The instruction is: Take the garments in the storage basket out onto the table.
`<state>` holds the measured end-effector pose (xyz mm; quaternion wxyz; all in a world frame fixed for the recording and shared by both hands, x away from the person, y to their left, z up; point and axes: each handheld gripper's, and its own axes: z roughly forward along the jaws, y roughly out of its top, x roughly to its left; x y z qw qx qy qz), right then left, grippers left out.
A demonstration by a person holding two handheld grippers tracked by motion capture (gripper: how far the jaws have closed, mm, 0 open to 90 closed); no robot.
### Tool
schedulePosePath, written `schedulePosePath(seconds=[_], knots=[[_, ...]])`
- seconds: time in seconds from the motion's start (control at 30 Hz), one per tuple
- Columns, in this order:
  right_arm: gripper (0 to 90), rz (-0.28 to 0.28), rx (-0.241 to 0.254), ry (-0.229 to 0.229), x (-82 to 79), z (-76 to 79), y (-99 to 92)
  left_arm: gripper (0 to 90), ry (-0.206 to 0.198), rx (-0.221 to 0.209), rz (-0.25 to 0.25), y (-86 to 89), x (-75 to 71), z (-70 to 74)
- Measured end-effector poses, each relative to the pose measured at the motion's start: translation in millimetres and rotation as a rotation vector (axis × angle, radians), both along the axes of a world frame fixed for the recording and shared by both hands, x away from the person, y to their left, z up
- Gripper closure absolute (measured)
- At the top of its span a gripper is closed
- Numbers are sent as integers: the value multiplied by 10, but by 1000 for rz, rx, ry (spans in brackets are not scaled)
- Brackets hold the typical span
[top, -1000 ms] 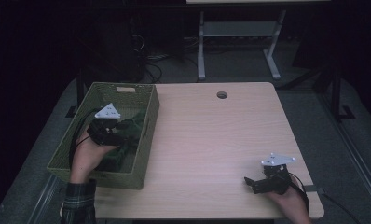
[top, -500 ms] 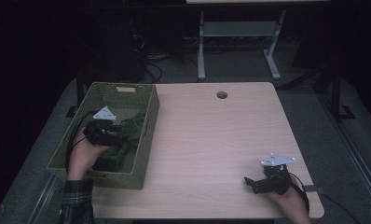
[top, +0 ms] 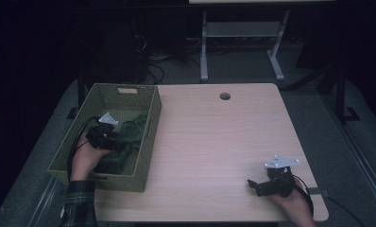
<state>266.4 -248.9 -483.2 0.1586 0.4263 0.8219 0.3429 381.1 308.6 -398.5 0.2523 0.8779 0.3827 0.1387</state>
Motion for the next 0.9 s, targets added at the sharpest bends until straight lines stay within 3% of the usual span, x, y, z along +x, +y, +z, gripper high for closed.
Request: schedulePosePath(seconds=[0.13, 0.3, 0.33, 0.4, 0.57, 0.9], knots=[[0, 0, 0, 0, 0, 0, 0, 429, 39, 32, 7, -26, 24, -59], [0, 0, 0, 0, 0, 0, 0, 599, 63, 40, 17, -37, 22, -72], [0, 0, 0, 0, 0, 0, 0, 599, 66, 39, 21, -33, 22, -68], [0, 0, 0, 0, 0, 0, 0, 696, 74, 31, 28, -24, 20, -55], [0, 0, 0, 0, 0, 0, 0, 765, 83, -11, 36, -5, 10, -17], [0, 0, 0, 0, 0, 0, 0, 788, 27, -130, 32, 77, -57, 184]])
